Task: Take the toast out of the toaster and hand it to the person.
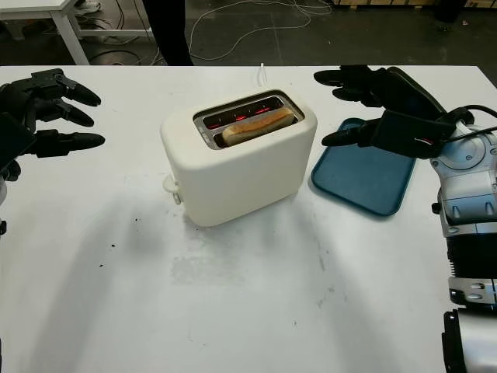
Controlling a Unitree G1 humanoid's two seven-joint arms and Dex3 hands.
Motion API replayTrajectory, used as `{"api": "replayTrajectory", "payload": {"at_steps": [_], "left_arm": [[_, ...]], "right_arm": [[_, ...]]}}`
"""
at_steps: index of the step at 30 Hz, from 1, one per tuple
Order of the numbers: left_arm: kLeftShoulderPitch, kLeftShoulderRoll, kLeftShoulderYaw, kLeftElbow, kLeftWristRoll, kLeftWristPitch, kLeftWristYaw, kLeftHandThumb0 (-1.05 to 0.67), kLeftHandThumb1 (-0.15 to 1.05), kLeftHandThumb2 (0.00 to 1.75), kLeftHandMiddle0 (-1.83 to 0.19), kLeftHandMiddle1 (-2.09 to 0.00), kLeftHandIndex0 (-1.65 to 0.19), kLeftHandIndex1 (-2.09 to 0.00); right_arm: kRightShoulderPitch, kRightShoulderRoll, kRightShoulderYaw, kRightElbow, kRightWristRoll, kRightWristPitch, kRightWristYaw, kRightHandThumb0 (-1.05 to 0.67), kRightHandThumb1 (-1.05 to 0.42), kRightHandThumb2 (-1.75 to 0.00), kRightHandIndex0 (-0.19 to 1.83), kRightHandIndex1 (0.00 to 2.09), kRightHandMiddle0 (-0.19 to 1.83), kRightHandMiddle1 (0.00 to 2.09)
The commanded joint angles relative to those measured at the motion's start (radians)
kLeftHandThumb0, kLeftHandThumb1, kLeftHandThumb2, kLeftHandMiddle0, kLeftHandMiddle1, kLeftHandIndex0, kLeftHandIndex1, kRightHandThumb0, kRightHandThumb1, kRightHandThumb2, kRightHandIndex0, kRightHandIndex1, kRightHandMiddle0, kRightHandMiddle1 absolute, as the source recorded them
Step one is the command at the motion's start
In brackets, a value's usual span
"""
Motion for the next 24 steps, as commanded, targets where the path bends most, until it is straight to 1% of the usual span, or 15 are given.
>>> {"api": "replayTrajectory", "payload": {"at_steps": [1,5,9,12,20,24], "left_arm": [[-0.004,0.004,0.009,-0.003,-0.009,-0.003,0.000,-1.05,0.60,0.00,-0.58,-1.14,-0.58,-1.04],[-0.005,0.004,0.008,0.001,-0.008,-0.015,0.000,-1.05,0.61,0.01,-0.58,-1.15,-0.58,-1.04],[-0.005,0.008,0.008,-0.015,-0.008,0.015,-0.003,-1.05,0.61,0.00,-0.56,-1.15,-0.57,-1.04],[-0.004,0.010,0.007,-0.011,-0.004,0.003,-0.003,-1.05,0.61,0.00,-0.56,-1.16,-0.57,-1.04],[-0.004,0.002,0.010,-0.007,-0.009,0.002,0.002,-1.05,0.60,0.00,-0.57,-1.16,-0.58,-1.04],[-0.004,0.000,0.012,-0.011,-0.014,0.008,0.002,-1.05,0.60,0.00,-0.56,-1.15,-0.58,-1.03]], "right_arm": [[0.001,-0.002,-0.009,0.013,0.014,-0.026,0.000,-0.80,-0.77,0.00,0.51,0.01,0.46,0.00],[0.002,-0.011,0.000,-0.005,-0.011,-0.007,-0.009,-0.82,-0.78,0.00,0.52,0.02,0.47,0.01],[0.002,-0.006,-0.005,-0.010,0.002,0.003,-0.002,-0.78,-0.76,0.00,0.50,0.01,0.46,0.00],[0.002,-0.005,-0.002,-0.012,-0.007,0.014,-0.008,-0.81,-0.77,0.00,0.51,0.01,0.46,0.00],[0.001,-0.004,-0.007,0.006,0.008,-0.020,-0.001,-0.78,-0.76,0.00,0.51,0.01,0.46,0.00],[0.005,-0.007,-0.005,-0.004,-0.002,-0.006,-0.010,-0.79,-0.76,0.00,0.51,0.01,0.47,0.00]]}}
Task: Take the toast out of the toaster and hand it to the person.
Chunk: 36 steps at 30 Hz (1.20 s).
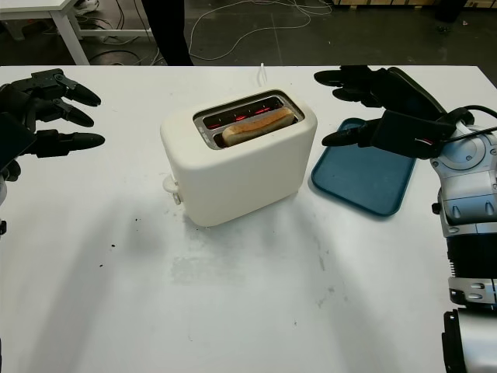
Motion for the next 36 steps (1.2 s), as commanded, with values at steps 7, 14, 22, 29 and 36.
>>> {"api": "replayTrajectory", "payload": {"at_steps": [7,14,22,29,36], "left_arm": [[-0.003,0.002,0.011,-0.005,-0.009,-0.009,0.003,-1.05,0.61,0.01,-0.56,-1.16,-0.58,-1.04],[-0.002,0.007,0.007,-0.003,0.000,-0.013,0.003,-1.05,0.62,0.01,-0.56,-1.17,-0.57,-1.04],[-0.003,0.006,0.011,-0.007,-0.010,0.000,-0.001,-1.05,0.61,0.00,-0.56,-1.15,-0.58,-1.03],[-0.002,0.004,0.012,-0.007,-0.010,-0.004,-0.001,-1.05,0.61,0.00,-0.57,-1.15,-0.58,-1.02],[-0.001,0.005,0.008,-0.008,-0.002,-0.006,0.003,-1.05,0.61,0.00,-0.58,-1.14,-0.59,-1.02]], "right_arm": [[0.003,-0.005,-0.007,0.001,0.009,-0.012,-0.002,-0.80,-0.77,0.00,0.50,0.01,0.46,0.00],[0.006,-0.003,-0.007,-0.003,0.010,-0.013,-0.004,-0.78,-0.76,0.00,0.51,0.01,0.46,0.00],[0.006,-0.004,-0.005,-0.005,0.004,-0.003,-0.007,-0.80,-0.77,0.00,0.51,0.01,0.46,0.00],[0.005,-0.006,-0.005,0.002,0.003,-0.014,-0.008,-0.82,-0.77,-0.01,0.51,0.01,0.46,0.00],[0.006,-0.002,-0.009,0.005,0.016,-0.020,-0.005,-0.78,-0.75,0.00,0.51,0.01,0.46,0.00]]}}
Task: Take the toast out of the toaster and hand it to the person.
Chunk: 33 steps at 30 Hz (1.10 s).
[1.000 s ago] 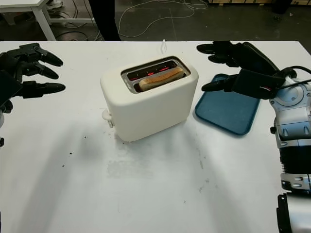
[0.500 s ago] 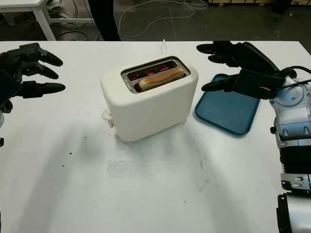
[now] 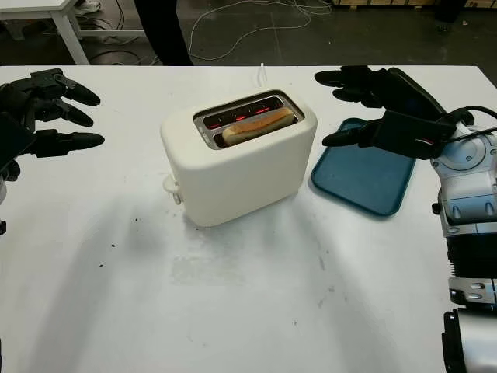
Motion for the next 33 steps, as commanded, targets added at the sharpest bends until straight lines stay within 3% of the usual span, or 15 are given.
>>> {"api": "replayTrajectory", "payload": {"at_steps": [1,8,17,33], "left_arm": [[-0.001,0.004,0.007,-0.008,-0.004,-0.004,0.003,-1.05,0.61,0.00,-0.58,-1.14,-0.59,-1.02],[0.005,-0.005,0.015,-0.010,-0.022,0.016,0.001,-1.05,0.60,0.00,-0.53,-1.19,-0.57,-1.03],[0.021,-0.026,0.033,-0.013,-0.048,0.032,0.007,-1.05,0.58,0.00,-0.50,-1.24,-0.54,-1.07],[0.019,-0.041,0.032,-0.006,-0.050,0.030,0.010,-1.05,0.57,0.00,-0.48,-1.28,-0.51,-1.13]], "right_arm": [[0.006,-0.003,-0.007,-0.002,0.004,-0.015,-0.008,-0.79,-0.76,0.00,0.51,0.01,0.46,0.01],[0.007,0.004,-0.015,0.008,0.026,-0.039,-0.003,-0.79,-0.76,0.00,0.50,0.00,0.46,0.00],[0.002,0.032,-0.052,0.012,0.156,-0.009,0.053,-0.60,-0.72,-0.01,0.39,0.00,0.39,0.00],[-0.003,0.033,-0.057,0.030,0.171,-0.023,0.057,-0.57,-0.74,0.00,0.35,0.00,0.35,0.00]]}}
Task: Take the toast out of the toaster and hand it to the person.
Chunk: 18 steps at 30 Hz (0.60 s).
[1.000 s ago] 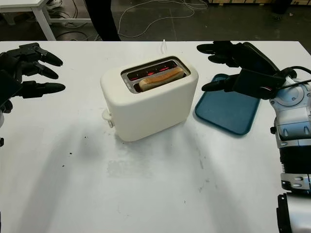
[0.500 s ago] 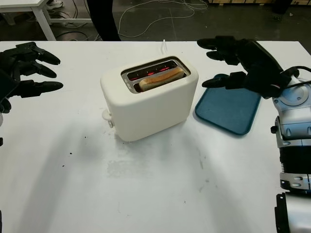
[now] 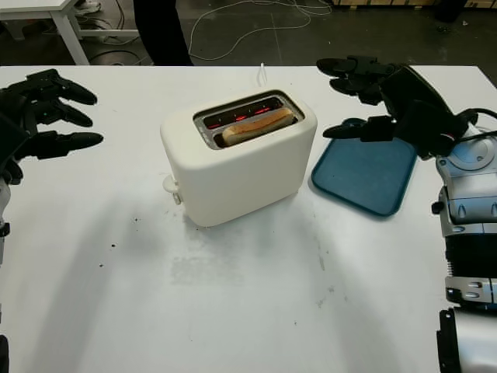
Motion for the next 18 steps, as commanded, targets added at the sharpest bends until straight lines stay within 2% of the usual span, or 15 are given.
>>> {"api": "replayTrajectory", "payload": {"at_steps": [1,18], "left_arm": [[0.012,-0.003,0.001,-0.003,-0.001,-0.004,0.009,-1.05,0.57,0.00,-0.48,-1.28,-0.52,-1.13],[0.013,-0.001,0.004,-0.004,0.002,-0.010,0.007,-1.05,0.57,0.00,-0.51,-1.25,-0.53,-1.11]], "right_arm": [[-0.003,0.006,-0.012,0.004,0.018,-0.009,0.006,-0.56,-0.74,0.00,0.35,0.00,0.35,0.00],[0.004,0.003,-0.007,-0.004,-0.001,-0.008,-0.010,-0.62,-0.73,0.00,0.37,0.01,0.37,0.01]]}}
